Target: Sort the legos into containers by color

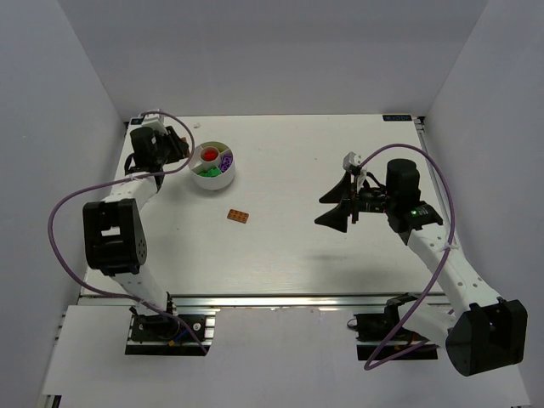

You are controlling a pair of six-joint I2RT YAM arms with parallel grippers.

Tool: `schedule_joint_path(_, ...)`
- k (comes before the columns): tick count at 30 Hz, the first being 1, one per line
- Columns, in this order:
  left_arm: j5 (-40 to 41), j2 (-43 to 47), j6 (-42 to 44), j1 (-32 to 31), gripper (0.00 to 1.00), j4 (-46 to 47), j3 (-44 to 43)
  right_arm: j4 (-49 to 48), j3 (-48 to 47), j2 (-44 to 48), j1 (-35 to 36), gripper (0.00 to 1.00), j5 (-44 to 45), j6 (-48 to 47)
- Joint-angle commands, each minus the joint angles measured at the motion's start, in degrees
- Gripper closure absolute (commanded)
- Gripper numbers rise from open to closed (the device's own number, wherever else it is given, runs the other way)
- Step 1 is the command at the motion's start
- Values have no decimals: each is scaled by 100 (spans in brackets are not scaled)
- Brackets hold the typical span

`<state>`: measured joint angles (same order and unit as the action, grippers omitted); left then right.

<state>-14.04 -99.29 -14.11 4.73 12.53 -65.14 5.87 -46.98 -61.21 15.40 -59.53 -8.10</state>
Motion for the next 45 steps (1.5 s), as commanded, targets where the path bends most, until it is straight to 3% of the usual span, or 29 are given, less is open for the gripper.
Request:
schedule_joint_path(1,-555,-72,-171,72,100,390,-244,-130,40,13,-28,22,-41,-60)
schedule_joint_path(5,-950,-345,-259,89,100,452,-358,-139,40,-57,-19,22,3,-95)
schedule_joint_path(15,-1075,-591,-312,107,94,557,-455,-95,14,-181,-19,22,73,-139)
schedule_joint_path(24,-863,-750,-277,116,75,399,-534,-86,5,-198,-19,22,108,-148)
schedule_joint_path(30,-881,-803,-303,116,70,329,-587,-77,5,-198,-19,22,108,-166)
schedule_joint_path(38,-828,-750,-312,116,47,258,-543,-86,5,-207,-28,22,117,-166)
schedule_joint_path(45,-872,-680,-373,107,42,249,-543,-86,5,-207,-28,22,126,-157)
